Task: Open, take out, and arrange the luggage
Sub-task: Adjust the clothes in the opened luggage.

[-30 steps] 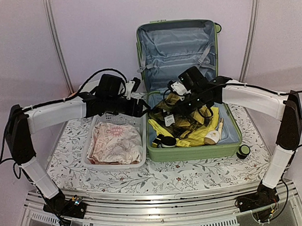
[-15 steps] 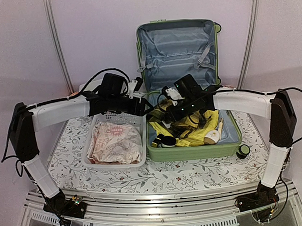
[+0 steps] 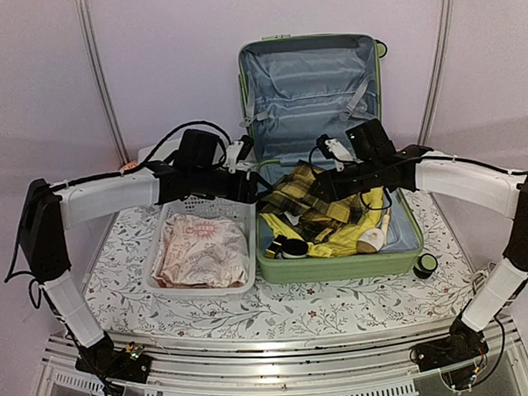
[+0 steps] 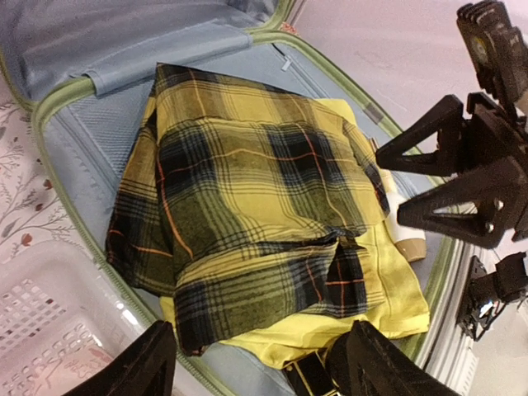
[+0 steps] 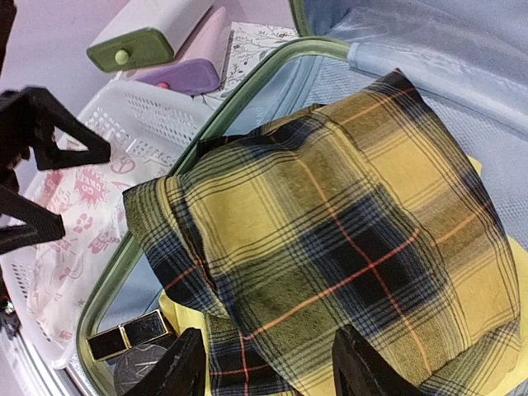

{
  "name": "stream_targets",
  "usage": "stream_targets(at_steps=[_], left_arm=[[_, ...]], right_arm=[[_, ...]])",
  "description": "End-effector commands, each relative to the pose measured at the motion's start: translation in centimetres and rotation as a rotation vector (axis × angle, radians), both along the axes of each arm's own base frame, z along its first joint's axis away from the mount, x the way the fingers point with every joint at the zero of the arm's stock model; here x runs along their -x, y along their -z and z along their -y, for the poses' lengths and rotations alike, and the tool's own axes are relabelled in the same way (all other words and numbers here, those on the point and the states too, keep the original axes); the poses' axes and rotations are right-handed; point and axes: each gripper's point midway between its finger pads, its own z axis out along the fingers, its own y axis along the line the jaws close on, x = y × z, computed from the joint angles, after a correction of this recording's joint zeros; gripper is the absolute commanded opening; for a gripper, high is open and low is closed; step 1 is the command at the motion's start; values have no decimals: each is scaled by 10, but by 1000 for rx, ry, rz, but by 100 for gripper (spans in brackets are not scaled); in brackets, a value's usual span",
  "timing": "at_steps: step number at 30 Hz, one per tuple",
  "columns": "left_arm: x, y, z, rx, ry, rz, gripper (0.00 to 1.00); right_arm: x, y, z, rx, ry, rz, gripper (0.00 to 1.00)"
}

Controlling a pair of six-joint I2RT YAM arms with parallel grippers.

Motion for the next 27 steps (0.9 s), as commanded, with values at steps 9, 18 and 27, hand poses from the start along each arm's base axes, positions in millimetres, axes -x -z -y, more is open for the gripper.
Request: stream_targets(at_steps=[9,18,27], left_arm=[[-23,53,68,113,66,-192,58],[-51,96,32,-115,-143,-195,52],[-40,40,28,-114,-90,-35,52]], right_arm=[[-13,53,5,-386,-58,-239,6],[-16,87,-2,-396,-62,-340,5],[-15,35,30,-369,-20,-216,17]])
